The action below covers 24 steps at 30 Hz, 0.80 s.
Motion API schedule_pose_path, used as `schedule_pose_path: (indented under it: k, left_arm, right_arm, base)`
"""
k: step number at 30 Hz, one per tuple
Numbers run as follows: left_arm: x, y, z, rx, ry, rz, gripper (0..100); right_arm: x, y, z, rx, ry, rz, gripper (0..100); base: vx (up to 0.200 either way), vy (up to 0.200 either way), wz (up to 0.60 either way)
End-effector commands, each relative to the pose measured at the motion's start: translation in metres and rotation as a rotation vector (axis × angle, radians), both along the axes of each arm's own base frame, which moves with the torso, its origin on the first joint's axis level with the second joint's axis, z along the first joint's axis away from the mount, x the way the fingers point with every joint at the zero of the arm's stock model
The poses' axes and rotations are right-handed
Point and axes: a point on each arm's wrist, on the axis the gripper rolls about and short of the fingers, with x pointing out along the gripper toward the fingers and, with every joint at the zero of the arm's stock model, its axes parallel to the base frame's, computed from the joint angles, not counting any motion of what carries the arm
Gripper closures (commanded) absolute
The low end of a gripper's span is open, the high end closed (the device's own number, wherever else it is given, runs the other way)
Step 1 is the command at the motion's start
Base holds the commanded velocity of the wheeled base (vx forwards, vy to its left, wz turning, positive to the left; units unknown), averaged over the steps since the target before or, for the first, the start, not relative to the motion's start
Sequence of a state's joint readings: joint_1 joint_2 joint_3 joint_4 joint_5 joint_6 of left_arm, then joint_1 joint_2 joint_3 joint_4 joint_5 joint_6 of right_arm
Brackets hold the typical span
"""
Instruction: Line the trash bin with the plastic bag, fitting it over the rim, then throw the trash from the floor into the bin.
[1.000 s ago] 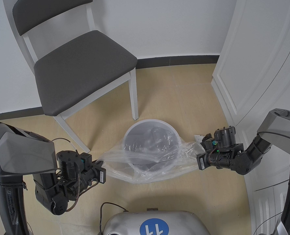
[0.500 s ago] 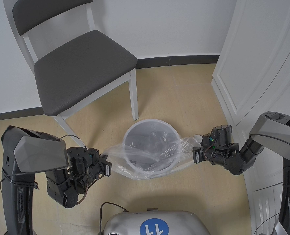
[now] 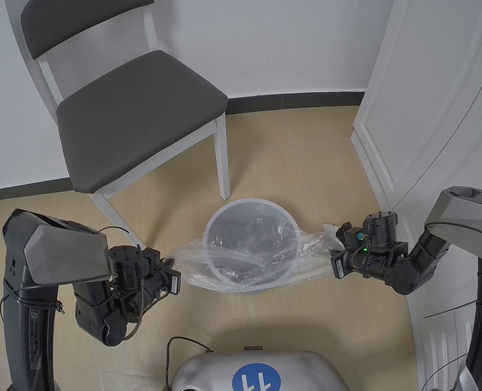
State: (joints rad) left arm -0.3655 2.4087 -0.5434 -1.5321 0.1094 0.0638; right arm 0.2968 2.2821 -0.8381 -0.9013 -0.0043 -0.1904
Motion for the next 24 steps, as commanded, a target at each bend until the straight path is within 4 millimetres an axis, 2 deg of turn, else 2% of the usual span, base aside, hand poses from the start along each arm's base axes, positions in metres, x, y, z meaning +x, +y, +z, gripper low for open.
schedule_pose_path:
  k: [1,2,10,19,20,24]
  left_arm:
    - [-0.004,0.004,-0.001,0.007,0.017,0.006,100]
    - [-0.004,0.005,-0.002,0.006,0.019,0.010,100]
    - [-0.008,0.004,-0.004,0.012,0.034,0.003,100]
    - [-0.018,-0.007,0.001,0.015,0.035,-0.039,100]
    - [-0.018,-0.008,0.002,0.013,0.031,-0.042,100]
    - [-0.020,-0.015,0.013,0.002,-0.001,-0.064,100]
  right_arm:
    - [-0.003,-0.015,0.002,-0.024,0.001,-0.008,100]
    - [-0.007,-0.020,-0.001,-0.038,0.017,0.033,100]
    - [-0.012,-0.016,-0.014,-0.081,0.051,0.070,100]
    - [-0.020,-0.008,-0.013,-0.089,0.057,0.101,100]
    - [-0.021,-0.008,-0.012,-0.090,0.057,0.103,0]
    - [-0.027,-0.009,0.003,-0.088,0.026,0.113,0]
  base:
    - [0.000,0.000,0.00]
    - [0.000,0.000,0.00]
    - [0.000,0.000,0.00]
    - [0.000,0.000,0.00]
    - [0.000,0.000,0.00]
    - [0.000,0.000,0.00]
